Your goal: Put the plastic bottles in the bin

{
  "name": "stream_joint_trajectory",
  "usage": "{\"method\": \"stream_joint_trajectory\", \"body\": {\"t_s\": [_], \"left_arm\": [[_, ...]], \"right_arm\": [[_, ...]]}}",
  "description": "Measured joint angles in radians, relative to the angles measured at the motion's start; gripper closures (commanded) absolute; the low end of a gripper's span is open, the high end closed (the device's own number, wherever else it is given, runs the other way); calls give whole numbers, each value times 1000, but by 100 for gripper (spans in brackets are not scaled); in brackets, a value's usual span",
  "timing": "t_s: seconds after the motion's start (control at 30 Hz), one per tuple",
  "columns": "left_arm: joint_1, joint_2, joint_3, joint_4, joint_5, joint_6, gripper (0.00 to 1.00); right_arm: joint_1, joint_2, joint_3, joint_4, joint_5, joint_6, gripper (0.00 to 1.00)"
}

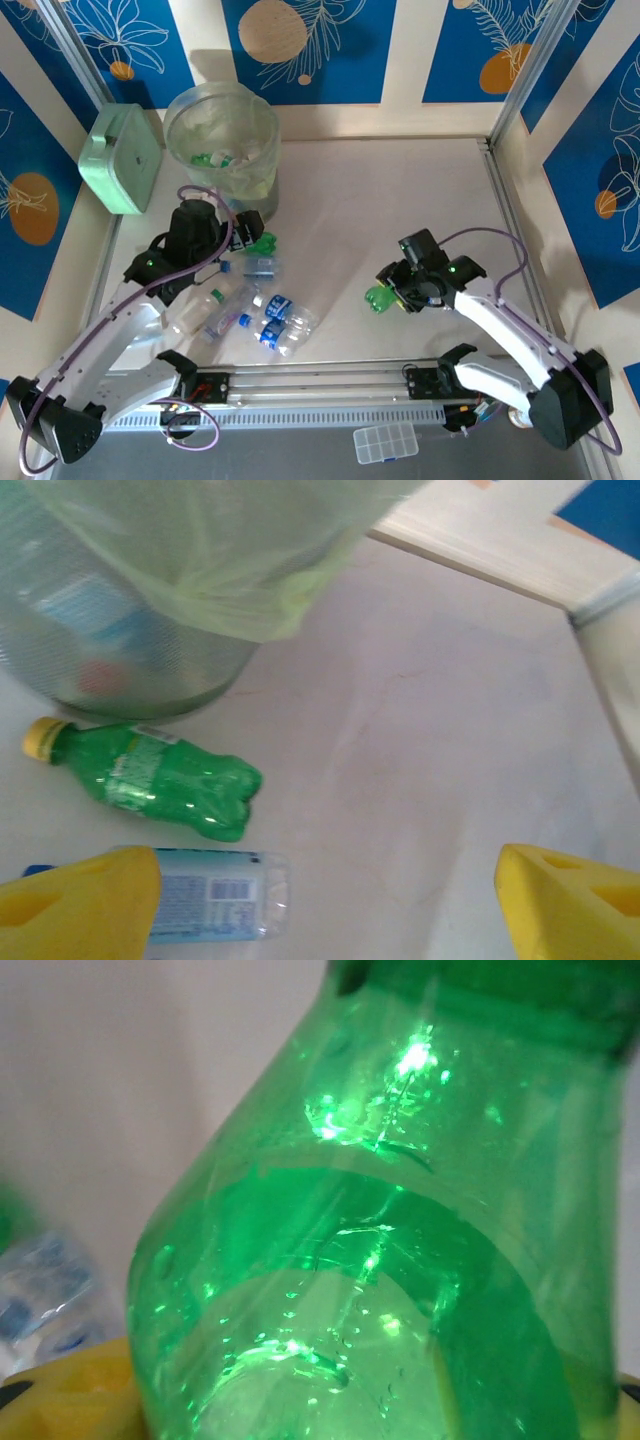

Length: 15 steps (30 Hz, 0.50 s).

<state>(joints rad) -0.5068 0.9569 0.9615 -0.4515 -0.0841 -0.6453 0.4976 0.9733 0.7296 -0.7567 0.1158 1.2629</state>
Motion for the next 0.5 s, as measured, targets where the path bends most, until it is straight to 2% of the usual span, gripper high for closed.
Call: {"method": "stream_joint_trajectory", "body": {"t_s": [0.17,0.5], "left_arm": [[1,-56,-1,91,183,54,15],[1,9,1,298,516,68,17]], "right_arm": [[0,-125,12,111,-49,-192,64],[8,-140,109,259,-258,-515,69]]}}
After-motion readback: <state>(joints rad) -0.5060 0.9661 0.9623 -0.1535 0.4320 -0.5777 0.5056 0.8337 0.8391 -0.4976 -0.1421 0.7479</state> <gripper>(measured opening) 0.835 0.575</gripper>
